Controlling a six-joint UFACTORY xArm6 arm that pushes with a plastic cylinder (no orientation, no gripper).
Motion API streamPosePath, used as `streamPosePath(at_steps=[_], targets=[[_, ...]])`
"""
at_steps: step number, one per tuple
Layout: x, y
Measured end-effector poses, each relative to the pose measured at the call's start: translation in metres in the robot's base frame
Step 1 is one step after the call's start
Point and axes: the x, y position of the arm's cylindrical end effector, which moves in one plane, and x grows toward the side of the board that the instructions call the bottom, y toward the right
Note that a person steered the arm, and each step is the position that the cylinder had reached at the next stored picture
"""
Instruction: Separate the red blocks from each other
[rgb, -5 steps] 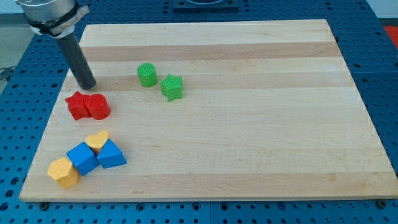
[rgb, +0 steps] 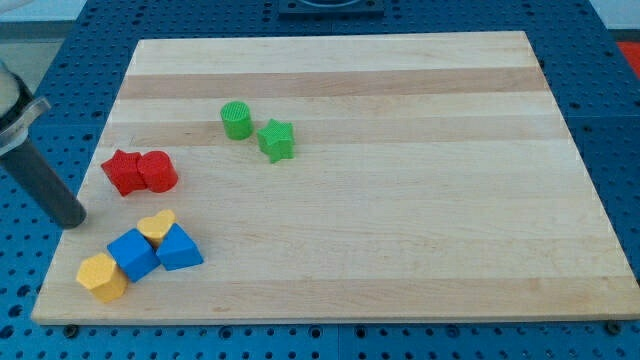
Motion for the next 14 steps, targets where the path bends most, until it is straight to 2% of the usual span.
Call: streamPosePath(at_steps=[2, 4, 5, 7, 8, 9, 10, 11, 12, 14], targets=[[-0.014, 0.056], [-0.047, 0.066], [-0.047, 0.066], [0.009, 0.056], [0.001, 0.037], [-0.061, 0.035], [-0.076, 0.035], [-0.076, 0.035], [-0.039, 0.038], [-0.027, 0.105]])
